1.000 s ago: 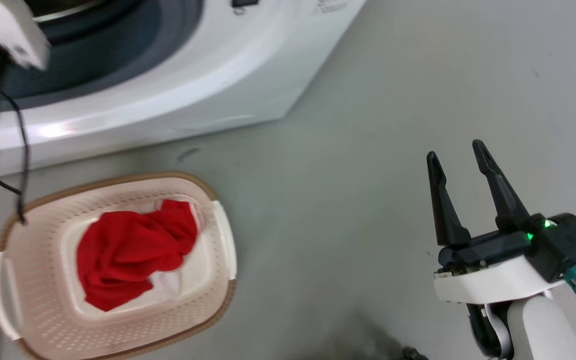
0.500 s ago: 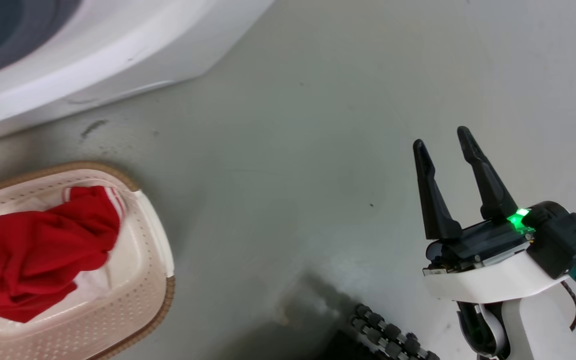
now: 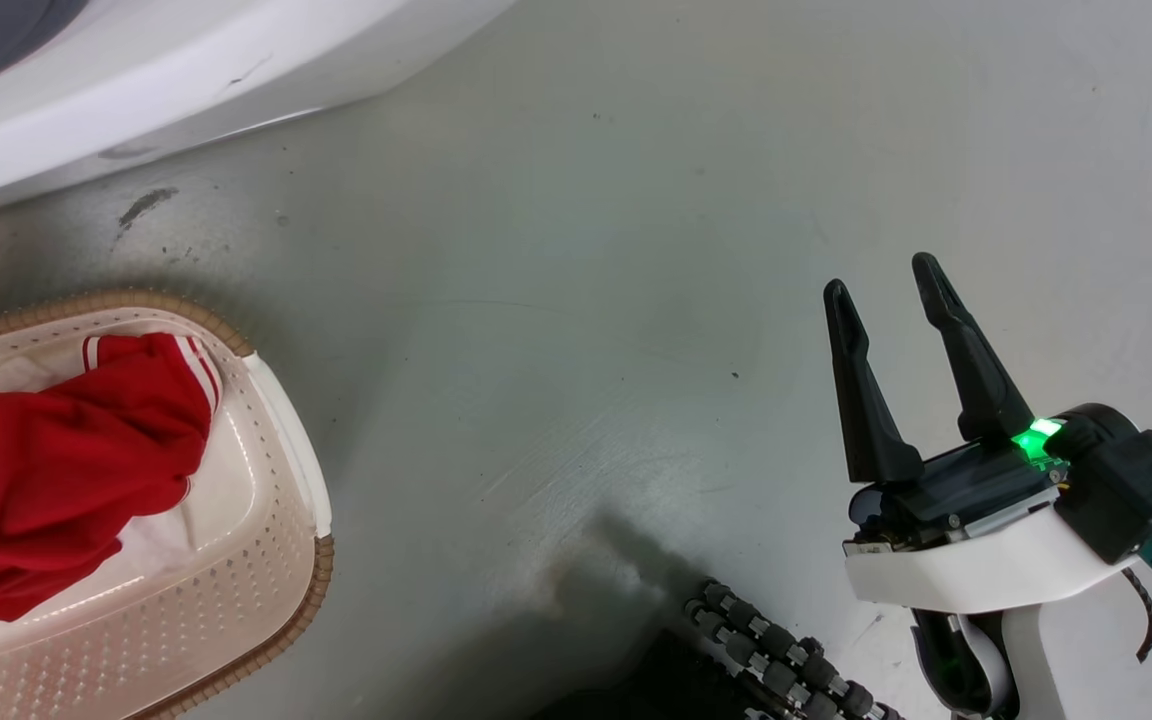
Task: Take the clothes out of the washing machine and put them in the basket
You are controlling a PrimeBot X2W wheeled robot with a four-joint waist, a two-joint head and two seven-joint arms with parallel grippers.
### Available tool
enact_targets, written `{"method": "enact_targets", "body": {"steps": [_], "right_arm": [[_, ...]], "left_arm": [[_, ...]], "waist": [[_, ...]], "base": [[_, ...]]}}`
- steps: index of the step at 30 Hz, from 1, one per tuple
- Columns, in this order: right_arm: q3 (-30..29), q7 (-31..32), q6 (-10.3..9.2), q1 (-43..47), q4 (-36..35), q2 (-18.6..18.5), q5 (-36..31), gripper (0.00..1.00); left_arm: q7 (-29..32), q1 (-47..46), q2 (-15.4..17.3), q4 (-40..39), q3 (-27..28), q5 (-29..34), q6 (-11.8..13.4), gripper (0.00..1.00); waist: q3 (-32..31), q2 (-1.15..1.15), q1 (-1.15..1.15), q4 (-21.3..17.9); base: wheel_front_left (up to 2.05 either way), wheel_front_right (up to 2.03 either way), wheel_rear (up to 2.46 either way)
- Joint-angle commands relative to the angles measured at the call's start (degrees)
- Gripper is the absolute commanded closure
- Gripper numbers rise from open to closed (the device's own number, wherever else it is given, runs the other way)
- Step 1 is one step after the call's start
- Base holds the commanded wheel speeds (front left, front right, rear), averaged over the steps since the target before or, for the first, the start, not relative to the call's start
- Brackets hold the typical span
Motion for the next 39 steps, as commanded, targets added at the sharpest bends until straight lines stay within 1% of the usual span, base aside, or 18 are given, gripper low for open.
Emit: {"method": "enact_targets", "body": {"steps": [1,7,8,9,11,17,25,31,39], "right_arm": [[0.02,-0.14,-0.04,0.58,-0.31,0.11,0.10,0.00],[0.13,-0.14,-0.04,0.25,-0.82,0.11,-0.25,0.00],[0.04,-0.14,-0.04,0.17,-0.92,0.11,-0.28,0.00],[-0.06,-0.14,-0.04,0.09,-0.97,0.11,-0.26,0.00],[-0.09,-0.15,-0.04,-0.12,-1.05,0.11,-0.25,0.00],[0.44,-0.14,-0.04,-1.30,-0.65,0.11,-0.37,0.00],[0.86,-0.14,-0.04,-3.37,-0.13,0.10,-1.50,0.00],[-1.36,-0.14,-0.04,-4.12,0.28,0.08,-4.35,0.00],[-3.58,-0.14,-0.05,-2.86,1.15,0.07,-8.13,0.00]], "left_arm": [[0.49,0.20,-0.14,1.09,-0.23,-0.07,-0.07,0.00],[1.60,-0.28,-0.51,4.08,-1.33,-0.54,-0.34,0.00],[1.72,-0.46,-0.64,4.41,-1.52,-0.57,-0.45,0.69],[1.75,-0.64,-0.78,4.59,-1.80,-0.72,-0.59,1.00],[1.58,-1.08,-0.92,4.99,-2.29,-0.97,-0.59,1.00],[-0.47,-2.06,0.05,5.33,-3.22,-1.62,-0.77,1.00],[-7.66,-1.88,0.94,3.52,-4.27,-2.97,-1.03,1.00],[-15.33,1.56,-0.75,2.41,-6.13,-6.04,-1.08,1.00],[-27.07,9.80,-2.18,0.95,-9.87,-11.24,-1.09,1.00]], "waist": [[0.21,0.00,-0.01,0.14],[0.85,0.00,-0.01,0.53],[0.94,0.00,-0.01,0.59],[1.03,0.00,-0.01,0.64],[1.20,0.00,-0.01,0.74],[0.99,0.00,-0.01,0.75],[-0.75,0.00,-0.01,0.85],[-4.42,0.00,-0.01,4.35],[-11.16,0.00,-0.01,9.25]], "base": [[0.00,0.00,0.00],[0.00,0.00,0.00],[0.00,0.00,0.00],[0.00,0.00,0.00],[0.00,0.00,0.00],[0.00,0.00,0.00],[0.00,0.00,0.00],[0.00,0.00,0.00],[0.00,0.00,0.00]]}}
